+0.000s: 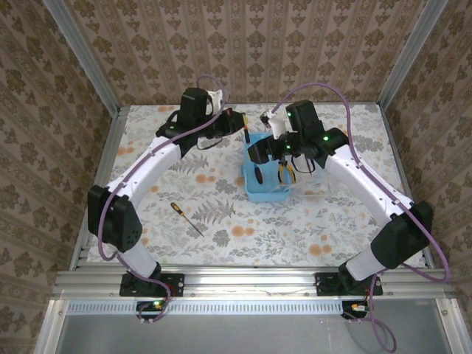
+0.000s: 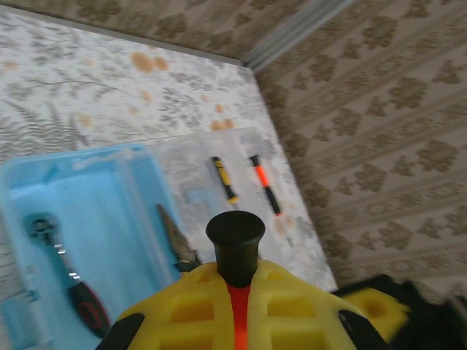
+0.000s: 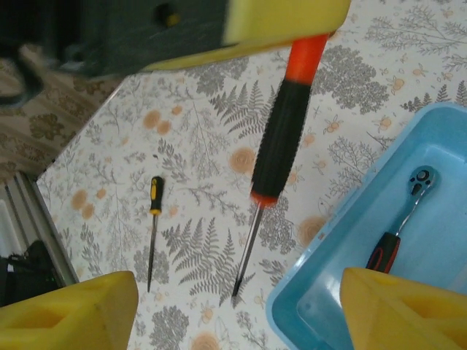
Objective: Pack the tool kit
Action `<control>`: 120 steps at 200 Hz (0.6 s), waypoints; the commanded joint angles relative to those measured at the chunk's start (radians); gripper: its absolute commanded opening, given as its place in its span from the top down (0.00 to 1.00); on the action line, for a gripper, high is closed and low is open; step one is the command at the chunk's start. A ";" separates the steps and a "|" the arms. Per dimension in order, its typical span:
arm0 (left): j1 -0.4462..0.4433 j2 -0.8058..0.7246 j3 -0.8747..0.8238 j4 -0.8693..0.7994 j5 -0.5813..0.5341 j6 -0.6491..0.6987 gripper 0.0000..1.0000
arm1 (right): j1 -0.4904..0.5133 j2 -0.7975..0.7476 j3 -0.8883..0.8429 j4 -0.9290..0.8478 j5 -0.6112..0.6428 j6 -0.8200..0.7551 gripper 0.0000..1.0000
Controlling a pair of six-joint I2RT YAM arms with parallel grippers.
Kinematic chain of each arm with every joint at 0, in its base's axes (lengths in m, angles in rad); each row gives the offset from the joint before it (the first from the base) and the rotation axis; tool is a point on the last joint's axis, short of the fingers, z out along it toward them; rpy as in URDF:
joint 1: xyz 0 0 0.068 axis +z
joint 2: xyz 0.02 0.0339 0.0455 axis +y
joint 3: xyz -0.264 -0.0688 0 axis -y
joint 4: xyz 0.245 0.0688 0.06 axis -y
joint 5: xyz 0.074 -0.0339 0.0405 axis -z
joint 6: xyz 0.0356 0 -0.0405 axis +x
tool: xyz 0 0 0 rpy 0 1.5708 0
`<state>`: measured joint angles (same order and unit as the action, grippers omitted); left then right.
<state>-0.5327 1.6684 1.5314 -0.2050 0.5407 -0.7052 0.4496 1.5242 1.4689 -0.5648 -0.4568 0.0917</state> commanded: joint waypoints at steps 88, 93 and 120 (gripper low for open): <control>-0.044 -0.116 -0.086 0.110 0.095 -0.073 1.00 | 0.008 0.047 0.069 0.097 -0.029 0.049 0.69; -0.044 -0.116 -0.088 0.111 0.096 -0.073 1.00 | 0.009 0.047 0.071 0.096 -0.029 0.049 0.72; -0.044 -0.113 -0.087 0.097 0.088 -0.062 1.00 | 0.011 0.044 0.078 0.089 -0.029 0.048 0.88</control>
<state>-0.5682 1.5791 1.4513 -0.1181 0.5968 -0.7643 0.4583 1.5612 1.5105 -0.5030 -0.4782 0.1398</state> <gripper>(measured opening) 0.077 0.177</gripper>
